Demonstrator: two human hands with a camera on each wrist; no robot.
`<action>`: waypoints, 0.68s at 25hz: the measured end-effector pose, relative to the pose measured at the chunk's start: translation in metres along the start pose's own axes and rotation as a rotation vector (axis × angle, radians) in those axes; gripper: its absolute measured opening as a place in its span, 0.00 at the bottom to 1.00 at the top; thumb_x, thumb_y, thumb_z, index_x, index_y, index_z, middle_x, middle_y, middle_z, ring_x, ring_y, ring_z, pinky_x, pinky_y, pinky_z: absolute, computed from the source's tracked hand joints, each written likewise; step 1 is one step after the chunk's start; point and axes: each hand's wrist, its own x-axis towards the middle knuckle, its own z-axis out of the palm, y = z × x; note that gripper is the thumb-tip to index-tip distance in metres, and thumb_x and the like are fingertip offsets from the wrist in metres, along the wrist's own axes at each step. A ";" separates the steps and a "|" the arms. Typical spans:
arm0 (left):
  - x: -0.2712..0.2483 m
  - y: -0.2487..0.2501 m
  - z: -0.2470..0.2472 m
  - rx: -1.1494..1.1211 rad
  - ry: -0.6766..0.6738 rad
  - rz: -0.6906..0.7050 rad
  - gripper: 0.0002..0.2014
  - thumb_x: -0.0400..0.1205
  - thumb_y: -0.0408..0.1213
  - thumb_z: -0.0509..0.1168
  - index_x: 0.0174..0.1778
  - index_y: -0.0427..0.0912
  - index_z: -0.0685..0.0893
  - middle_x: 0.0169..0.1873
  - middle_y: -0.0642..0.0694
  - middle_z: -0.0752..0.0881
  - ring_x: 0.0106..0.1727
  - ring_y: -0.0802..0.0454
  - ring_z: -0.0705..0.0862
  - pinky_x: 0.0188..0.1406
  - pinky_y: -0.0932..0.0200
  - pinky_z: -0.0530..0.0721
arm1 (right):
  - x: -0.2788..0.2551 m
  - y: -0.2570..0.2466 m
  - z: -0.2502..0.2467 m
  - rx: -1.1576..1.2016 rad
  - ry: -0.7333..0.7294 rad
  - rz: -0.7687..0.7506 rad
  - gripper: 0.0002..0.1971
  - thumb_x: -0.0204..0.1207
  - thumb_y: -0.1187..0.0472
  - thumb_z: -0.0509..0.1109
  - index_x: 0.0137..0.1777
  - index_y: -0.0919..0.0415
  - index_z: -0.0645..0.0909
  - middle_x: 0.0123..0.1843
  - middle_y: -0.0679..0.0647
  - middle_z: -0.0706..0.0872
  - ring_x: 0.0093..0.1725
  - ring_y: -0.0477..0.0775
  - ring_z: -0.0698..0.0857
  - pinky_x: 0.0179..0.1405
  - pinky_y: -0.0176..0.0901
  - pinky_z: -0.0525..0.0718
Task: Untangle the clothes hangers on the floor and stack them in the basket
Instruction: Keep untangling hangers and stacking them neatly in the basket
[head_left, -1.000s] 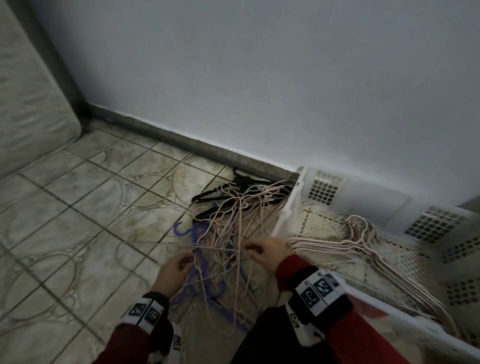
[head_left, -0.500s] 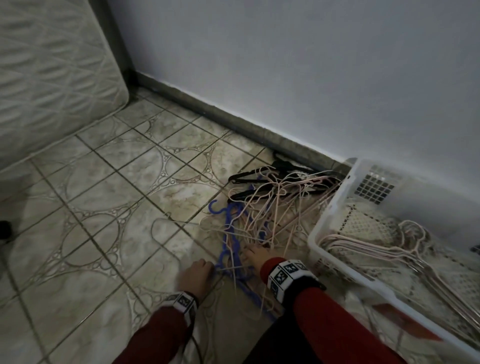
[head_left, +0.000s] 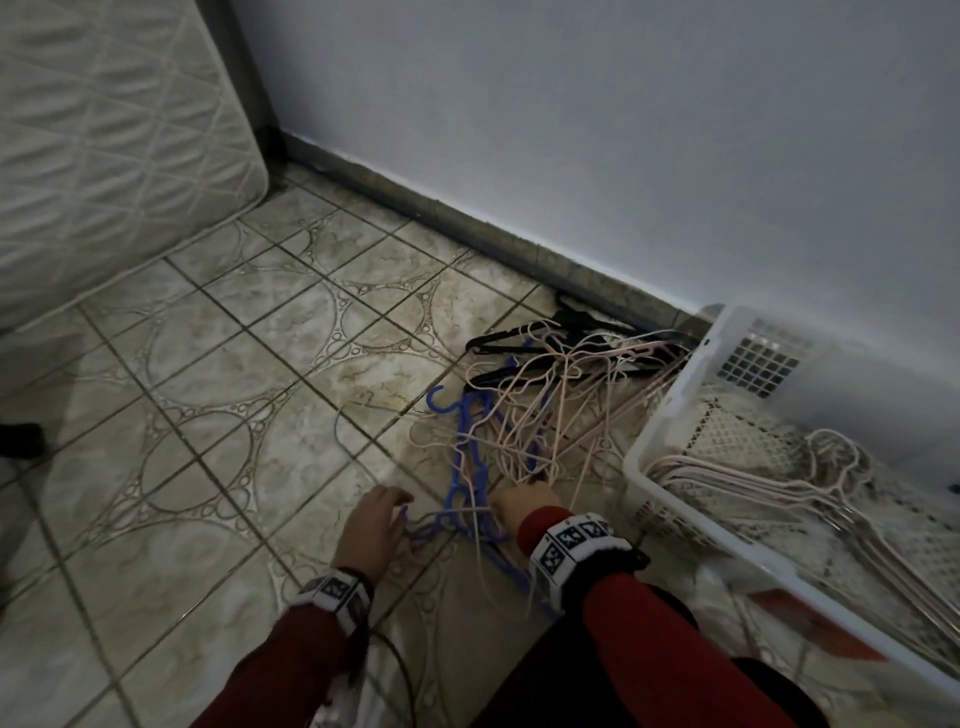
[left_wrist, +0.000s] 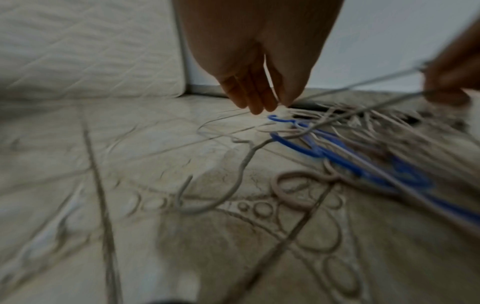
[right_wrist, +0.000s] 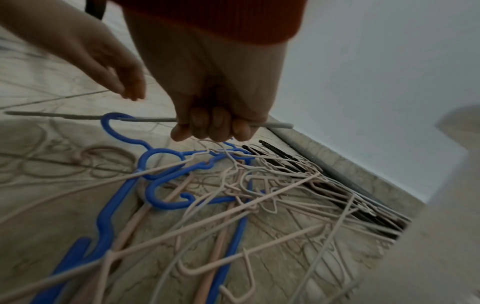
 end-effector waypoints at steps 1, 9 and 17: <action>-0.005 -0.005 -0.001 -0.080 0.099 -0.099 0.10 0.77 0.27 0.65 0.54 0.33 0.83 0.52 0.35 0.83 0.55 0.39 0.82 0.57 0.52 0.77 | -0.003 0.002 -0.004 0.005 0.014 0.001 0.15 0.80 0.67 0.53 0.60 0.67 0.78 0.61 0.66 0.83 0.61 0.65 0.81 0.61 0.57 0.78; -0.025 -0.015 0.003 -0.286 0.185 -0.393 0.10 0.78 0.28 0.65 0.55 0.30 0.84 0.52 0.29 0.86 0.55 0.35 0.84 0.58 0.49 0.79 | -0.013 0.005 0.001 0.082 0.077 0.037 0.15 0.80 0.67 0.53 0.58 0.67 0.80 0.61 0.65 0.83 0.61 0.64 0.80 0.62 0.54 0.74; 0.000 -0.018 0.028 -0.728 -0.061 -0.680 0.18 0.83 0.33 0.60 0.63 0.24 0.77 0.34 0.31 0.84 0.30 0.38 0.85 0.30 0.54 0.85 | -0.016 -0.002 0.010 0.088 0.063 0.133 0.16 0.81 0.68 0.51 0.62 0.68 0.77 0.65 0.65 0.81 0.66 0.64 0.79 0.63 0.55 0.76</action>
